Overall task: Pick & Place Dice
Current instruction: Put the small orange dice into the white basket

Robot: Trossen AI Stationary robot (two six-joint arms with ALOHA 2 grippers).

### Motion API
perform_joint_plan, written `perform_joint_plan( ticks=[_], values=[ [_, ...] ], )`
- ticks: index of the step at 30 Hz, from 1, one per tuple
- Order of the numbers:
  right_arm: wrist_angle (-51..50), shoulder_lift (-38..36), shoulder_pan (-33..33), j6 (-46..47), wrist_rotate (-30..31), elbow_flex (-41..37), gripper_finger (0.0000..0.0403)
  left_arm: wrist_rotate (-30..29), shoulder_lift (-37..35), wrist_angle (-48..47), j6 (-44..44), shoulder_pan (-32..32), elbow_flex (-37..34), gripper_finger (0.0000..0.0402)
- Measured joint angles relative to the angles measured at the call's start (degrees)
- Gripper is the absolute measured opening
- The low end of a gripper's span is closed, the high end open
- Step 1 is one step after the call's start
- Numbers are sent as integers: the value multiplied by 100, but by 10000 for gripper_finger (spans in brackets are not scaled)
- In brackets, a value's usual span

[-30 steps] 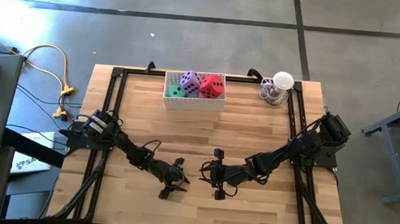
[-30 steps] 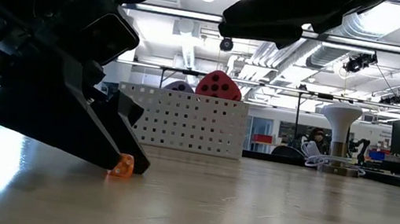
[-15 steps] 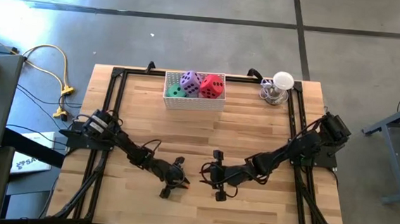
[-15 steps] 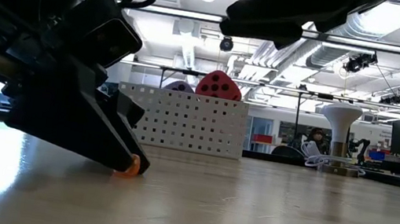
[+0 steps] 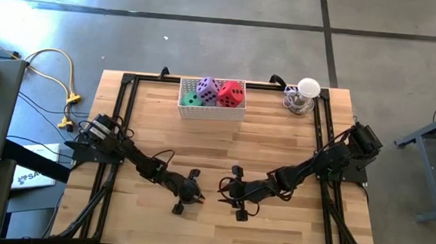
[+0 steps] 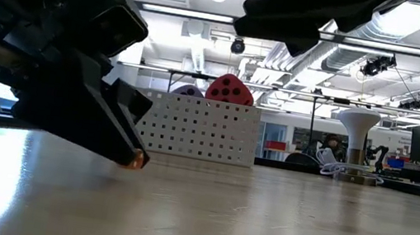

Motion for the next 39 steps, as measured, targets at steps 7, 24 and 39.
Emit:
perform_joint_plan(
  ticks=[7,24,39],
  values=[
    [-2,0,-2,0,0,0,131,-139,-148,-77,474,2,0,45],
    [-87,137,-358,1596,704,10,134,-4516,-808,1,4836,-986,273,44],
    [876,546,-746,1582,413,2,276,-4920,-660,53,5559,-945,349,48]
  ],
)
